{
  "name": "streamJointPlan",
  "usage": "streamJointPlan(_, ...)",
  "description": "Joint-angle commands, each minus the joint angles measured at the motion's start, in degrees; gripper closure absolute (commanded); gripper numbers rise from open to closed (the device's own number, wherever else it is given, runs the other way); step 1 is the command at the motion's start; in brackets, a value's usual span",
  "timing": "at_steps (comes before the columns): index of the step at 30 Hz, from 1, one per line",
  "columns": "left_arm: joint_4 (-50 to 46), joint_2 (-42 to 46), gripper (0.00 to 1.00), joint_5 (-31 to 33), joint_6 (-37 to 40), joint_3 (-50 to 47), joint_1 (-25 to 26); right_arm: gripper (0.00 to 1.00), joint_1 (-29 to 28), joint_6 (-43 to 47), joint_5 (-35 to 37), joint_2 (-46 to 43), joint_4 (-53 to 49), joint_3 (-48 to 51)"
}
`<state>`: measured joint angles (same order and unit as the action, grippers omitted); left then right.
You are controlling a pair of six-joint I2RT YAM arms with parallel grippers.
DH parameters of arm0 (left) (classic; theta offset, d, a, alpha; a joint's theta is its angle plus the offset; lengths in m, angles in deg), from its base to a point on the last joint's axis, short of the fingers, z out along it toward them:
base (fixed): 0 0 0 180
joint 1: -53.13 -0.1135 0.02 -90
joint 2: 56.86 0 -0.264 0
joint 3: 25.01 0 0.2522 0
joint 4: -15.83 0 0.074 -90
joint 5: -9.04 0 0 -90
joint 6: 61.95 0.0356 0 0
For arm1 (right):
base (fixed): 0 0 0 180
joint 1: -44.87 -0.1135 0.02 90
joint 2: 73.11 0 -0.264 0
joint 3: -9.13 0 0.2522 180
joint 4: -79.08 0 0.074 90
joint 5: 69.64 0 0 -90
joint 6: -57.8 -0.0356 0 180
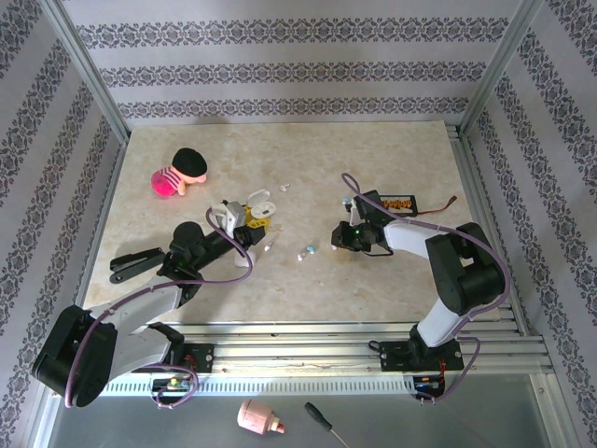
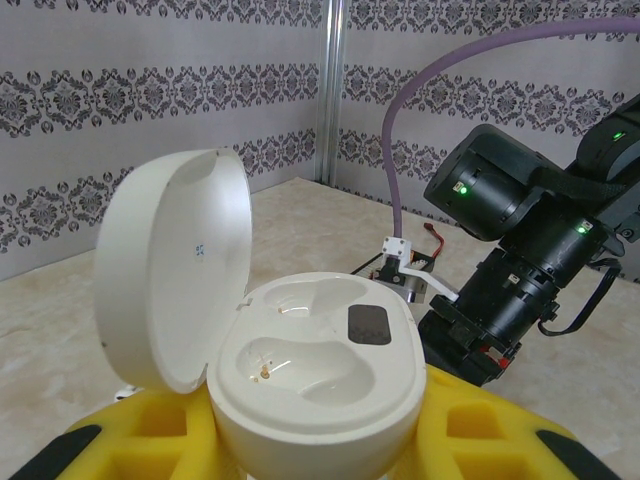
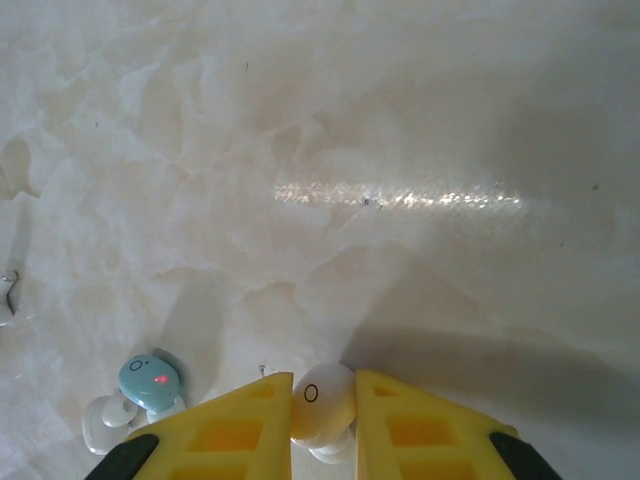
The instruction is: Insert the wireless bluetooth earbuds into the charging case
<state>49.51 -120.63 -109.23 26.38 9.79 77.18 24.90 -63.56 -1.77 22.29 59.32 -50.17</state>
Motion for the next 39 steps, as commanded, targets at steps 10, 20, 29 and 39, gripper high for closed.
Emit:
streamJointPlan(10,3.7,-1.7,0.71,-1.3,0.6,0.8,1.0,0.75,0.0,6.1,0.6,-2.1,-4.1,-1.6)
streamJointPlan(20,3.1,-1.8,0.71,5.5,0.5,-0.7,0.3,0.55,-11.3,10.6,29.7,-7.9,-15.7,-6.1)
streamJointPlan(29,5.4,-1.7,0.71,9.2,-4.0,-2.7,-5.0,0.56,-23.2,10.0,50.5,1.1,-24.5,-14.8)
streamJointPlan(39,3.5,0.9,0.71,9.7,-5.2,-3.9,-7.2,0.68,-27.9,8.4,55.1,10.6,-29.5,-20.4)
